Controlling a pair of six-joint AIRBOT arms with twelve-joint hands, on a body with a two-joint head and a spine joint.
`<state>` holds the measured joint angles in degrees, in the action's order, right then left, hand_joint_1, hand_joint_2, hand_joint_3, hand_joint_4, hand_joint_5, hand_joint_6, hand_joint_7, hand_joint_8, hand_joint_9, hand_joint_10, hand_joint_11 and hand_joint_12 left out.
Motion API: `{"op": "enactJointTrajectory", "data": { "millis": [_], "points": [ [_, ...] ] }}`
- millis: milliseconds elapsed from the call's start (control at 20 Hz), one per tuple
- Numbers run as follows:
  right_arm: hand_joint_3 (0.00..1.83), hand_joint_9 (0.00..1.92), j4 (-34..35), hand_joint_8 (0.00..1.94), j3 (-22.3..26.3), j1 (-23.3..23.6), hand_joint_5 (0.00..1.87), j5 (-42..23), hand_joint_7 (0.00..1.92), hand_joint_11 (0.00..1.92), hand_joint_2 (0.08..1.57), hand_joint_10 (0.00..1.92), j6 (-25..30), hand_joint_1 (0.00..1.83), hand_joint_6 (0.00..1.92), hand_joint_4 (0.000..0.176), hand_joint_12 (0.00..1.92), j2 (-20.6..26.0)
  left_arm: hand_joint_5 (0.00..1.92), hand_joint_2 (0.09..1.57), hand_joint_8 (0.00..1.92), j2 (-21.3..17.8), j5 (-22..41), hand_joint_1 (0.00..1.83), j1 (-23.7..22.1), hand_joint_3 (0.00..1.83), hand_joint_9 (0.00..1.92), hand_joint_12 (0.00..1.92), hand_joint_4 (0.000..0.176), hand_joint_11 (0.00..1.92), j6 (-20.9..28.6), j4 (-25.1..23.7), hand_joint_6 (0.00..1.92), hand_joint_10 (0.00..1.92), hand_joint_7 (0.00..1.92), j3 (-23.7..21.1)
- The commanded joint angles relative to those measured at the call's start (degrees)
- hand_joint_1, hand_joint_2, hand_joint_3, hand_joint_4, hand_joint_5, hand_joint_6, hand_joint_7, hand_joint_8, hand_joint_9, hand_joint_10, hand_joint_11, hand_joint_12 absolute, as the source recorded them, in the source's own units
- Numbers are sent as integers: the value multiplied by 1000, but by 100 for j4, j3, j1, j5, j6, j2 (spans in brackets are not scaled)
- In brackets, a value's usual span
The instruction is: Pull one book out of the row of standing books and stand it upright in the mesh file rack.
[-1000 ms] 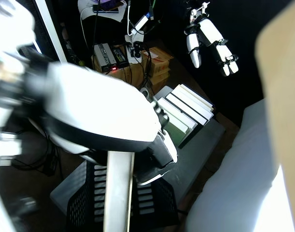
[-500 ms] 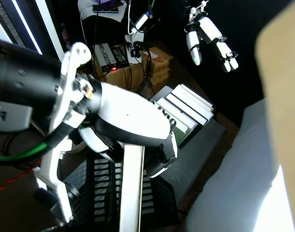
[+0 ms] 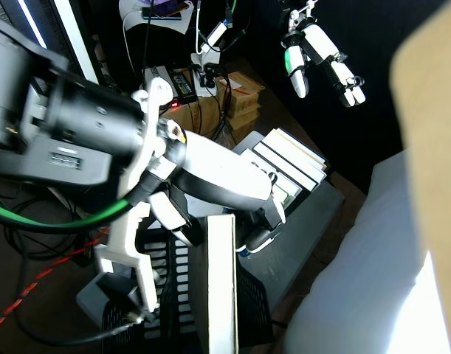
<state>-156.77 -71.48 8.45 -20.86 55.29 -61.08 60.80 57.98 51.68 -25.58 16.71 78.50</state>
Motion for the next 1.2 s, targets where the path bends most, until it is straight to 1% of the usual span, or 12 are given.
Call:
{"op": "enactJointTrajectory", "data": {
  "millis": [0, 150, 400, 500, 550, 650, 700, 750, 850, 950, 1000, 1150],
  "points": [
    [0, 824, -109, 986, -60, -1, 912, 623, 957, 542, 1137, 1394, -80, 1371, 1047, 0, 1699, 14, 76, 1410, 0, -41, 762, 660, -5, 1, 0, 0, 35, 0, 38, 83, 1, 0, 0, 18],
    [0, 775, -117, 1055, -191, -162, 934, 827, 920, 540, 1148, 1442, -111, 1366, 1010, 0, 1747, -121, 73, 1409, 0, -24, 821, 669, 36, 0, 0, 0, 43, 0, 48, 115, 0, 0, 0, 20],
    [1, 778, -113, 1104, -348, -441, 879, 1186, 973, 495, 1146, 1417, -110, 1369, 995, 0, 1814, -336, 80, 1409, 0, -10, 900, 672, 85, 1, 0, 0, 29, 0, 79, 169, 3, 0, 0, 21],
    [0, 806, -86, 1010, -445, -495, 955, 1296, 1037, 559, 1121, 1341, -86, 1377, 886, 0, 1742, -430, 88, 1406, 0, 1, 959, 696, 144, 0, 0, 0, 23, 0, 95, 238, 4, 0, 0, 24],
    [0, 870, -71, 1039, -520, -506, 942, 1301, 985, 732, 1122, 1366, -86, 1376, 849, 0, 1752, -492, 94, 1403, 0, 12, 1001, 699, 187, 0, 0, 0, 15, 0, 112, 275, 6, 0, 0, 26],
    [0, 876, -71, 1013, -599, -530, 930, 1305, 998, 764, 1120, 1343, -86, 1377, 893, 0, 1726, -561, 85, 1405, 0, 24, 1052, 683, 235, 0, 0, 0, 23, 0, 129, 322, 1, 0, 0, 32],
    [8, 756, -71, 1085, -649, -538, 850, 1308, 953, 568, 1156, 1417, -86, 1362, 1100, 0, 1762, -595, 85, 1404, 0, 26, 1061, 681, 235, 0, 0, 0, 27, 0, 139, 324, 1, 0, 0, 36],
    [0, 766, -71, 1066, -702, -553, 847, 1312, 942, 530, 1159, 1412, -80, 1361, 1131, 0, 1724, -624, 86, 1403, 0, 30, 1070, 689, 235, 0, 0, 0, 28, 0, 143, 324, 1, 0, 0, 40],
    [0, 805, -71, 960, -803, -575, 880, 1310, 982, 511, 1142, 1369, -72, 1367, 1094, 0, 1630, -674, 89, 1401, 0, 36, 1082, 687, 235, 0, 0, 0, 13, 0, 150, 324, 2, 0, 0, 48],
    [2, 784, -71, 969, -901, -593, 874, 1308, 970, 448, 1146, 1389, -72, 1365, 1116, 0, 1666, -715, 83, 1403, 0, 71, 1084, 674, 235, 0, 0, 0, 28, 0, 177, 324, 0, 0, 0, 81],
    [2, 764, -71, 977, -930, -604, 869, 1307, 975, 417, 1149, 1401, -72, 1364, 1123, 0, 1665, -731, 90, 1401, 0, 85, 1084, 672, 236, 0, 0, 0, 22, 0, 181, 324, 3, 0, 0, 92],
    [2, 792, -72, 1005, -1056, -669, 842, 1298, 976, 550, 1150, 1406, -71, 1365, 1096, 0, 1687, -795, 81, 1412, 0, 106, 1085, 676, 238, 4, 0, 0, 14, 0, 195, 315, 0, 0, 0, 115]
  ]
}}
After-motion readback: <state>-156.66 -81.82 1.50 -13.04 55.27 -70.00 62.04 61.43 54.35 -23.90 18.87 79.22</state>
